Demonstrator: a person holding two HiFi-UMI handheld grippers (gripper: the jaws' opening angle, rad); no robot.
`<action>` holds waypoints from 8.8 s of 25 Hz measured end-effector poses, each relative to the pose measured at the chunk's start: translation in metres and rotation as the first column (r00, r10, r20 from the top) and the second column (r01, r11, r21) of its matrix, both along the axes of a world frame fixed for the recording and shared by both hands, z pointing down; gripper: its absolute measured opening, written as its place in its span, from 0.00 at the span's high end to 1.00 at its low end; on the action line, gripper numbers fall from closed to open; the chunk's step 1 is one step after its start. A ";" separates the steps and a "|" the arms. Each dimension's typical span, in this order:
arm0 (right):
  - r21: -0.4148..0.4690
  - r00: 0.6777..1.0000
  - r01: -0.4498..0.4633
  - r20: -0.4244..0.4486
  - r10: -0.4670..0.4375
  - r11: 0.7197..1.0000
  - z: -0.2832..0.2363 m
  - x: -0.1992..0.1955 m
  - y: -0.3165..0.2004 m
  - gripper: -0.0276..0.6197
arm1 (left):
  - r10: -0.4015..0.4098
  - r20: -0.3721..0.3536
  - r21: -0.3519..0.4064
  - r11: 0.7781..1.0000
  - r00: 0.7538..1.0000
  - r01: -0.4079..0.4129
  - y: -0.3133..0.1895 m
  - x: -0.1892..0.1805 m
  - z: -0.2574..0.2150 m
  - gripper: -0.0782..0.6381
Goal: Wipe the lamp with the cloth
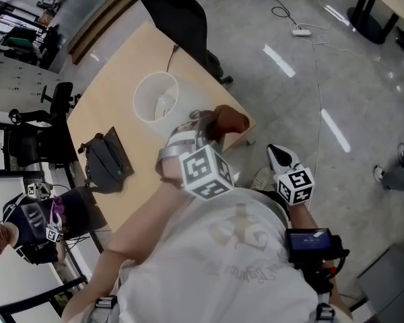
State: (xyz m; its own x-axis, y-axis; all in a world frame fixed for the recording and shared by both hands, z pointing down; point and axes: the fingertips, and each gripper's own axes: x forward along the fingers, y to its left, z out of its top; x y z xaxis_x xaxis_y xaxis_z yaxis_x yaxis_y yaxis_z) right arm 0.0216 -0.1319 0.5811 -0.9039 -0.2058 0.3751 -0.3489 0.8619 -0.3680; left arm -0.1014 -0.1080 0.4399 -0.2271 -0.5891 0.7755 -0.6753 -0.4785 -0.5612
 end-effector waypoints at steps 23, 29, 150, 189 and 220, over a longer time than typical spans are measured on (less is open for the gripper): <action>0.088 0.997 -0.062 -0.040 0.066 0.994 -0.052 0.028 0.100 0.94 | -0.144 0.147 0.366 0.927 0.979 0.081 0.052 -0.054 -0.021 0.72; 0.104 1.000 -0.014 -0.022 0.017 0.994 -0.055 0.014 0.100 0.94 | -0.091 0.161 0.280 0.959 0.983 0.043 0.077 -0.043 0.033 0.72; 0.063 0.946 0.323 -0.010 -0.323 0.944 -0.073 -0.132 0.115 0.94 | -0.411 -0.821 0.121 0.553 0.396 0.824 0.180 -0.195 0.093 0.71; 0.057 0.992 0.122 -0.021 -0.121 0.991 -0.061 -0.124 0.100 0.94 | -0.025 -0.586 0.574 0.693 0.810 0.436 0.110 -0.249 -0.129 0.72; -0.023 0.999 0.033 0.032 -0.033 0.999 -0.042 -0.050 0.064 0.94 | -0.013 0.040 -0.626 0.779 0.999 0.036 0.050 -0.185 -0.016 0.72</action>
State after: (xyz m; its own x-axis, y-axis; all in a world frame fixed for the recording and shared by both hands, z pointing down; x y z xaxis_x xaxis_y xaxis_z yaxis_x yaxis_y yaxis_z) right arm -0.0281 -0.0676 0.5394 -0.9215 -0.1671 0.3507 -0.3084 0.8636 -0.3988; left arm -0.2864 -0.0577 0.4238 -0.2659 0.0301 0.9635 -0.6789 -0.7155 -0.1650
